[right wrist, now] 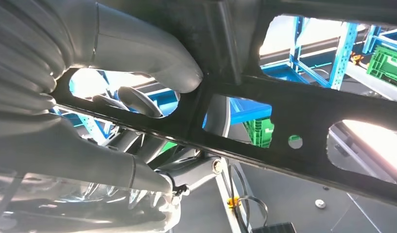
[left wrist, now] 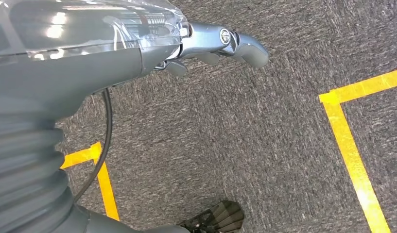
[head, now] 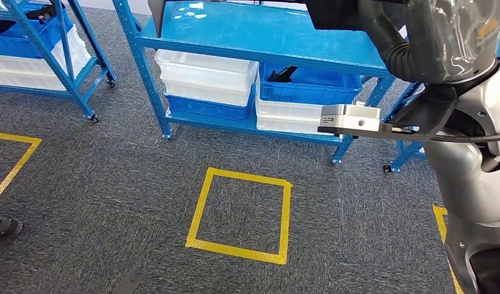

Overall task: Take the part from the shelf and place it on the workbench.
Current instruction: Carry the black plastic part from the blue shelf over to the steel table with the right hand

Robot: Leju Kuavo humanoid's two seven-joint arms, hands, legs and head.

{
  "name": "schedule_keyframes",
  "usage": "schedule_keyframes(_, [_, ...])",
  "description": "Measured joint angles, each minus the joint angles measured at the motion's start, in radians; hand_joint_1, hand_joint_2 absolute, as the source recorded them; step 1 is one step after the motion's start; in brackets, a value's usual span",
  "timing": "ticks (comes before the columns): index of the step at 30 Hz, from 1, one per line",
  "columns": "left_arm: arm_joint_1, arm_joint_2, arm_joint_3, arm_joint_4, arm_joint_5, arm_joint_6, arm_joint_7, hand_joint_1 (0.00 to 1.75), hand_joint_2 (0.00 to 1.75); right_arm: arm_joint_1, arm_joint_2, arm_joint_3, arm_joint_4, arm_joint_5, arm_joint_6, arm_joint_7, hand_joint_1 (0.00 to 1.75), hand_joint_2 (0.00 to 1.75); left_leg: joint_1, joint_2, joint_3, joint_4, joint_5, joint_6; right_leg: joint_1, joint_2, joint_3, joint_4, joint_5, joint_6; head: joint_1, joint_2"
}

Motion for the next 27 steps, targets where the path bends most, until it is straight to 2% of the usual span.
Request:
schedule_keyframes(2, [0.000,-0.003,0.000,0.000,0.000,0.003,0.001,0.00,1.75,-0.001,-0.001,-0.002,0.000,0.001,0.000,-0.001,1.75,1.75,-0.001,0.000,-0.004,0.001,0.005,-0.004,0.003,0.002,0.080,-0.124,0.052,-0.004,0.006,0.000])
schedule_keyframes(3, [-0.001,-0.006,0.000,0.000,0.000,0.005,0.002,0.00,1.75,-0.002,-0.002,-0.004,-0.001,0.001,-0.001,-0.001,1.75,1.75,-0.001,-0.001,-0.007,0.001,0.009,-0.010,0.006,0.004,0.112,-0.179,0.066,-0.007,0.008,0.000])
schedule_keyframes(5, [-0.001,-0.009,-0.001,0.000,-0.001,0.008,0.003,0.00,1.75,-0.002,-0.005,-0.008,-0.002,0.002,-0.002,-0.002,1.75,1.75,-0.001,-0.002,-0.014,-0.002,0.021,-0.024,0.012,0.008,0.135,-0.228,0.068,-0.010,0.010,0.000])
schedule_keyframes(7, [0.000,-0.009,-0.003,0.001,-0.003,0.008,0.003,0.00,1.75,-0.003,-0.005,-0.009,-0.002,0.002,-0.002,-0.003,1.75,1.75,-0.001,-0.003,-0.020,-0.003,0.025,-0.036,0.008,0.005,0.132,-0.240,0.071,-0.011,0.010,0.000])
schedule_keyframes(8, [0.000,-0.009,-0.004,0.001,-0.004,0.008,0.003,0.00,1.75,-0.003,-0.005,-0.009,-0.003,0.003,-0.002,-0.003,1.75,1.75,-0.003,-0.003,-0.026,0.007,0.011,-0.040,0.004,0.001,0.130,-0.246,0.073,-0.013,0.006,0.000])
schedule_keyframes(9, [0.000,-0.009,-0.005,0.001,-0.004,0.007,0.002,0.00,1.75,-0.002,-0.004,-0.009,-0.004,0.004,-0.002,-0.003,1.75,1.75,-0.004,-0.004,-0.038,0.038,-0.016,-0.043,-0.001,-0.002,0.128,-0.252,0.075,-0.017,0.001,0.000])
schedule_keyframes(10, [-0.001,-0.008,-0.006,0.001,-0.004,0.007,0.002,0.00,1.75,-0.002,-0.004,-0.008,-0.004,0.004,-0.003,-0.003,1.75,1.75,-0.004,-0.004,-0.055,0.090,-0.056,-0.045,-0.005,-0.005,0.125,-0.256,0.076,-0.020,-0.006,0.000])
schedule_keyframes(12, [0.000,-0.007,-0.006,0.001,-0.005,0.007,0.002,0.00,1.75,0.001,-0.003,-0.007,-0.005,0.005,-0.003,-0.003,1.75,1.75,-0.004,-0.005,-0.090,0.223,-0.126,-0.047,-0.005,-0.006,0.116,-0.249,0.080,-0.025,-0.018,0.000])
schedule_keyframes(13, [0.000,-0.006,-0.006,0.001,-0.005,0.007,0.002,0.00,1.75,0.003,-0.003,-0.006,-0.005,0.006,-0.003,-0.003,1.75,1.75,-0.004,-0.005,-0.096,0.267,-0.139,-0.047,-0.005,-0.007,0.112,-0.245,0.081,-0.026,-0.021,0.000])
schedule_keyframes(14, [0.000,-0.006,-0.006,0.001,-0.005,0.007,0.002,0.00,1.75,0.004,-0.002,-0.005,-0.005,0.007,-0.003,-0.003,1.75,1.75,-0.003,-0.005,-0.088,0.276,-0.134,-0.048,-0.006,-0.007,0.107,-0.240,0.082,-0.027,-0.024,0.000])
schedule_keyframes(15, [-0.001,-0.005,-0.006,0.000,-0.005,0.007,0.002,0.00,1.75,0.004,-0.002,-0.005,-0.005,0.008,-0.003,-0.002,1.75,1.75,-0.001,-0.004,-0.063,0.245,-0.112,-0.049,-0.008,-0.007,0.102,-0.233,0.082,-0.026,-0.026,0.000])
schedule_keyframes(16, [-0.001,-0.005,-0.006,0.000,-0.005,0.007,0.002,0.00,1.75,0.004,-0.002,-0.005,-0.005,0.009,-0.003,-0.002,1.75,1.75,0.003,-0.004,-0.028,0.186,-0.082,-0.051,-0.010,-0.007,0.097,-0.225,0.081,-0.025,-0.028,0.000])
schedule_keyframes(18, [-0.003,-0.004,-0.006,0.000,-0.005,0.007,0.002,0.00,1.75,0.001,0.000,-0.005,-0.004,0.011,-0.004,-0.001,1.75,1.75,0.005,-0.004,0.028,0.081,-0.049,-0.056,-0.009,-0.006,0.081,-0.207,0.080,-0.018,-0.032,0.000])
schedule_keyframes(20, [-0.004,-0.004,-0.007,0.000,-0.005,0.004,0.002,0.00,1.75,-0.002,0.004,-0.005,-0.004,0.013,-0.004,0.000,1.75,1.75,0.002,-0.007,0.034,0.051,-0.049,-0.056,-0.005,-0.004,0.066,-0.196,0.086,-0.005,-0.035,0.000])
schedule_keyframes(22, [-0.005,-0.004,-0.007,0.000,-0.005,0.001,0.002,0.00,1.75,-0.003,0.006,-0.005,-0.004,0.016,-0.005,0.000,1.75,1.75,0.002,-0.012,0.023,0.046,-0.044,-0.048,-0.006,-0.004,0.057,-0.192,0.093,0.008,-0.034,0.000])
schedule_keyframes(23, [-0.006,-0.003,-0.007,0.000,-0.005,0.000,0.002,0.00,1.75,-0.004,0.006,-0.005,-0.004,0.017,-0.005,0.001,1.75,1.75,0.003,-0.012,0.016,0.044,-0.039,-0.041,-0.007,-0.004,0.050,-0.187,0.085,0.012,-0.034,0.000])
schedule_keyframes(24, [-0.007,-0.003,-0.007,0.000,-0.005,0.000,0.003,0.00,1.75,-0.005,0.006,-0.005,-0.004,0.018,-0.006,0.001,1.75,1.75,0.004,-0.012,0.008,0.042,-0.033,-0.030,-0.007,-0.003,0.041,-0.167,0.061,0.015,-0.031,0.000])
schedule_keyframes(25, [-0.007,-0.003,-0.007,0.000,-0.005,0.000,0.002,0.00,1.75,-0.005,0.006,-0.005,-0.004,0.019,-0.006,0.001,1.75,1.75,0.006,-0.011,-0.002,0.040,-0.025,-0.020,-0.008,-0.002,0.027,-0.129,0.025,0.017,-0.025,0.000])
schedule_keyframes(27, [-0.007,-0.003,-0.007,0.000,-0.005,0.000,0.002,0.00,1.75,-0.005,0.007,-0.005,-0.004,0.020,-0.006,0.002,1.75,1.75,0.003,-0.011,-0.021,0.041,-0.010,-0.008,-0.007,-0.001,-0.004,-0.013,-0.055,0.019,-0.012,0.000])
